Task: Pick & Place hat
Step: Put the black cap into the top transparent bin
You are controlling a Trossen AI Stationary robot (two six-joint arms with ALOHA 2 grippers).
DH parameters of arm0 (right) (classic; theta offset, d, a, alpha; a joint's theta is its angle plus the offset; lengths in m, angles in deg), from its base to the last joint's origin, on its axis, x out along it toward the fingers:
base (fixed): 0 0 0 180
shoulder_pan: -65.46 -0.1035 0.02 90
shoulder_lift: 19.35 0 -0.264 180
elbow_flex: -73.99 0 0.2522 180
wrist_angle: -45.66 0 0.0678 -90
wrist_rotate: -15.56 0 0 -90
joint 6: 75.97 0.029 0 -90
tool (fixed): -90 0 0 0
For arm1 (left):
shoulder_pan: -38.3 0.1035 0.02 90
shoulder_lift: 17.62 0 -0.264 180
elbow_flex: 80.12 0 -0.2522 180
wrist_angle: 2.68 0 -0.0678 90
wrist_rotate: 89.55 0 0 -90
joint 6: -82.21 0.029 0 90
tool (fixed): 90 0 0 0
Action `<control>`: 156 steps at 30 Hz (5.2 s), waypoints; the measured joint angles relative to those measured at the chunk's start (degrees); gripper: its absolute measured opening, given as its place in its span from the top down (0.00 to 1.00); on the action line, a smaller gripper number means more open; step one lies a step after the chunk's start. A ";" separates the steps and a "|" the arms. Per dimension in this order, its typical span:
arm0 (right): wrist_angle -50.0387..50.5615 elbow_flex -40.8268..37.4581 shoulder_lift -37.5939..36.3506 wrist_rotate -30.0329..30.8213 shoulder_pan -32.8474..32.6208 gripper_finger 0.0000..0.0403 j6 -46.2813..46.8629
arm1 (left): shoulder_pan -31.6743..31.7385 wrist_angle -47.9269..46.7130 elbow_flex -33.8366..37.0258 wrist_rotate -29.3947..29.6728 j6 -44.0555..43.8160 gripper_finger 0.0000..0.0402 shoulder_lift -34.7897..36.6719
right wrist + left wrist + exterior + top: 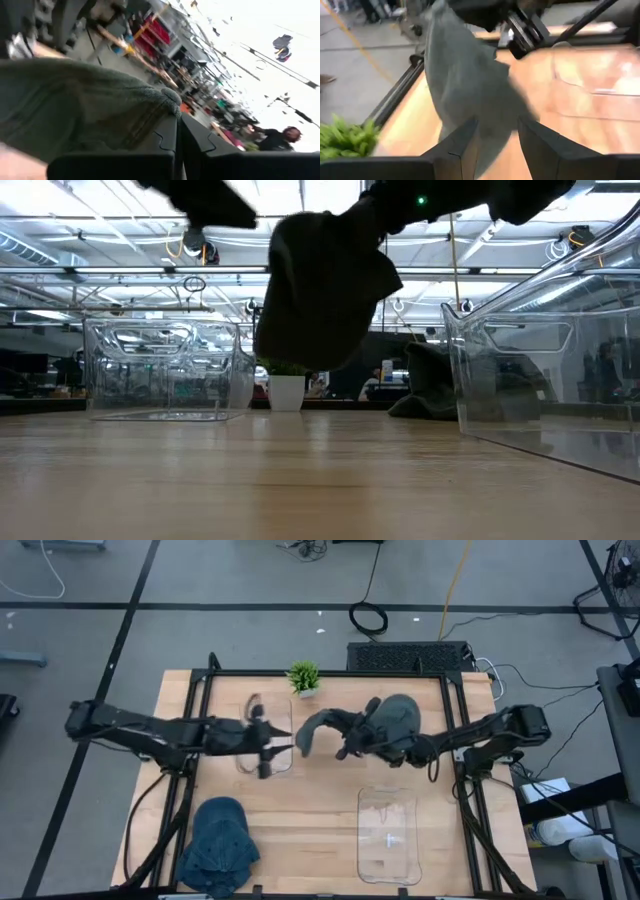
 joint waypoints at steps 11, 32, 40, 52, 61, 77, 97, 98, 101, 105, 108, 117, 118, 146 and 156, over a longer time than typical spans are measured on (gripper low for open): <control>0.70 -0.03 -0.69 4.25 -0.94 1.00 -0.62 | 0.19 -28.02 -30.57 10.50 1.15 0.63 -20.70; -2.08 -0.04 -0.66 -4.78 -1.07 1.00 4.10 | 4.06 -31.34 -41.03 9.84 0.28 0.26 -29.04; -1.99 -0.05 -0.66 -3.52 -1.10 1.00 4.02 | 6.24 -30.96 -41.03 10.67 0.12 0.36 -29.04; -0.24 -0.05 -0.66 -3.43 -1.07 1.00 6.75 | 7.56 -31.11 -40.99 10.34 2.56 0.86 -29.04; 8.90 -0.14 -2.13 -1.76 -1.07 0.72 13.48 | 6.99 -32.71 -40.92 14.55 6.92 0.98 -27.75; 34.51 -1.58 -22.62 -1.63 -3.13 0.30 28.34 | 1.69 -52.40 -40.91 28.96 9.17 1.00 -17.03; 35.94 -14.94 -39.72 -1.85 -3.13 0.34 36.14 | 1.59 -37.64 -13.28 25.85 14.16 1.00 2.32; 36.53 -14.96 -40.03 -1.85 -3.13 0.34 36.21 | 1.72 -34.63 -11.13 24.58 16.58 1.00 3.62; 36.23 -14.98 -40.29 -1.86 -3.36 0.34 36.23 | 2.33 -27.39 -4.87 22.92 22.82 0.99 6.34; 36.26 -14.98 -40.29 -1.85 -3.50 0.34 36.12 | 4.05 -22.64 0.36 23.06 22.49 1.00 8.58; 36.22 -14.98 -40.29 -1.83 -3.48 0.34 36.08 | 4.73 -20.16 3.36 23.26 21.53 0.99 9.07; 36.56 -14.98 -40.27 -1.83 -3.48 0.34 36.25 | 6.23 -14.33 9.01 23.55 22.25 1.00 9.10; 36.56 -15.01 -40.26 -1.85 -3.48 0.34 36.25 | 6.22 -14.11 9.36 23.30 21.83 0.99 9.07; 36.27 -15.64 -40.27 -1.80 -3.48 0.35 36.25 | 5.24 -13.31 11.61 23.83 1.69 0.65 9.40; 36.51 -15.64 -40.27 -1.80 -3.48 0.35 36.25 | 1.37 -12.65 7.80 22.33 3.07 0.29 9.73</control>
